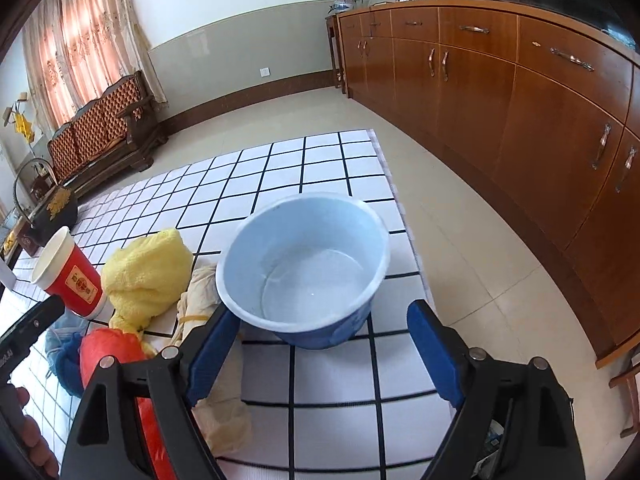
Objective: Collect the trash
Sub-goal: 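Grasp the red paper cup with left tool while right tool grasps the light blue bowl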
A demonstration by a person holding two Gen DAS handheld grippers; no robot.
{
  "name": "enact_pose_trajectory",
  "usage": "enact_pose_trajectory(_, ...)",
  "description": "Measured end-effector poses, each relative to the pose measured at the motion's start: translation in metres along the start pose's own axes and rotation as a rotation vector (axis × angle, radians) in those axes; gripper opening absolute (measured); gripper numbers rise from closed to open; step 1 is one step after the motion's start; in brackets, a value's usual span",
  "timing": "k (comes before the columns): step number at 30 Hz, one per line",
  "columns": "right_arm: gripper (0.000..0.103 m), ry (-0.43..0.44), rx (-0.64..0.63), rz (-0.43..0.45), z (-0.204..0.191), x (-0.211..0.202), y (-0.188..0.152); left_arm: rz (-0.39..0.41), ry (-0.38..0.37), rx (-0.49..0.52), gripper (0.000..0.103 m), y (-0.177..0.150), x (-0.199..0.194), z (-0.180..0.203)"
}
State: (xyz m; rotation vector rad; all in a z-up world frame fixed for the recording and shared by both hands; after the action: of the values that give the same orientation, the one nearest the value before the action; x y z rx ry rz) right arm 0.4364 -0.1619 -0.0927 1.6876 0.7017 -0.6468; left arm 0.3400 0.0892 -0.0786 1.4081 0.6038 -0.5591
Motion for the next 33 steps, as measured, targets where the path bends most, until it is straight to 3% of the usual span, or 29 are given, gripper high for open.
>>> enact_pose_trajectory(13, 0.087, -0.001, -0.003, -0.019, -0.007, 0.023, 0.014, -0.051, 0.01, -0.031, 0.077, 0.005, 0.029, -0.002)
enact_pose_trajectory(22, 0.087, 0.025, 0.019, -0.021, -0.003, 0.031, 0.02, -0.024, -0.005, -0.037, 0.076, 0.007, 0.033, 0.005)
enact_pose_trajectory(26, 0.081, 0.042, 0.016, -0.01, -0.002, 0.031, 0.023, -0.002, -0.004, -0.028, 0.067, 0.01, 0.031, 0.006)
enact_pose_trajectory(33, 0.078, 0.053, 0.015, 0.0, -0.003, 0.029, 0.023, 0.026, -0.01, -0.026, 0.065, 0.012, 0.028, 0.008)
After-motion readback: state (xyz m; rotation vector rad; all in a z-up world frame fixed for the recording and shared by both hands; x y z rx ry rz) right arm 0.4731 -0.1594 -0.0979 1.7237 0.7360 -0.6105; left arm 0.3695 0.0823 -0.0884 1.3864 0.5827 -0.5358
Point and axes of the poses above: each gripper's, at about its wrist camera, not at the fingertips, and x roughly the way its jaws point, z to its right, y to its top, the point moved 5 cm from there along x, roughly the way its jaws point, and after that the axes turned 10 degrees about x, right-handed, at the moved point
